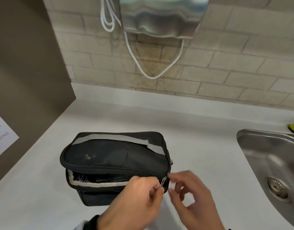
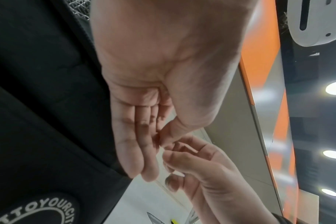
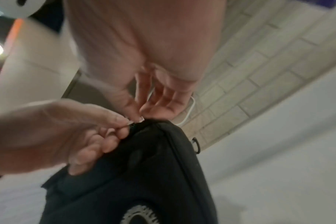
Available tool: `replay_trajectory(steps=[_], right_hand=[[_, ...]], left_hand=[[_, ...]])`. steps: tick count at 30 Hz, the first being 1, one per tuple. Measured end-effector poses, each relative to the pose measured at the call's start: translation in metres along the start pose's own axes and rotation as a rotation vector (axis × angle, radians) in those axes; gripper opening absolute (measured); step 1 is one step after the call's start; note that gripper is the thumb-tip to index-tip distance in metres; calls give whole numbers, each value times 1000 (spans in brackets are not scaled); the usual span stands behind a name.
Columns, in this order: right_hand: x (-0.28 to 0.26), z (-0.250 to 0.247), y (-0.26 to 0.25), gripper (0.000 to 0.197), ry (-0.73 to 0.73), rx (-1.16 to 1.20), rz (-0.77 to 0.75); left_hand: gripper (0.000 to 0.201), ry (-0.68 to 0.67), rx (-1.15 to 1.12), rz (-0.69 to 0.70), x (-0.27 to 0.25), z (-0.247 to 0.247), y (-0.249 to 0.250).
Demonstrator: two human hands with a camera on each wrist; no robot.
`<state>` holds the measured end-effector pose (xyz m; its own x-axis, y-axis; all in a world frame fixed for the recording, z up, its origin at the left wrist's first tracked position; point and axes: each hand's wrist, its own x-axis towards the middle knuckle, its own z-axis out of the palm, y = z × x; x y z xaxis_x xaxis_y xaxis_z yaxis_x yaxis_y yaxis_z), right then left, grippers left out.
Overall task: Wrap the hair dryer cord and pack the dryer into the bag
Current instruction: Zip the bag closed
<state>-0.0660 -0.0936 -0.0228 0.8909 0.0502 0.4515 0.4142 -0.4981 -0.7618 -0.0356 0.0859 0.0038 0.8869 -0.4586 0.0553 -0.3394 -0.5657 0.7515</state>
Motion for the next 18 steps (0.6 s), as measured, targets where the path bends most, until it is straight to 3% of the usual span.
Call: replay_trajectory(steps=[2,8,18], right_hand=[[10,-3,6,39,24,-203,-102],[38,-8,14,10,-124,-557,-400],[37,-29,24,17,-84,-678,-433]], left_hand=[[29,15,8,58,-1,0,-1],[27,59,159,140,-9,-8,-11],[24,127,376,120,-66,-90,-57]])
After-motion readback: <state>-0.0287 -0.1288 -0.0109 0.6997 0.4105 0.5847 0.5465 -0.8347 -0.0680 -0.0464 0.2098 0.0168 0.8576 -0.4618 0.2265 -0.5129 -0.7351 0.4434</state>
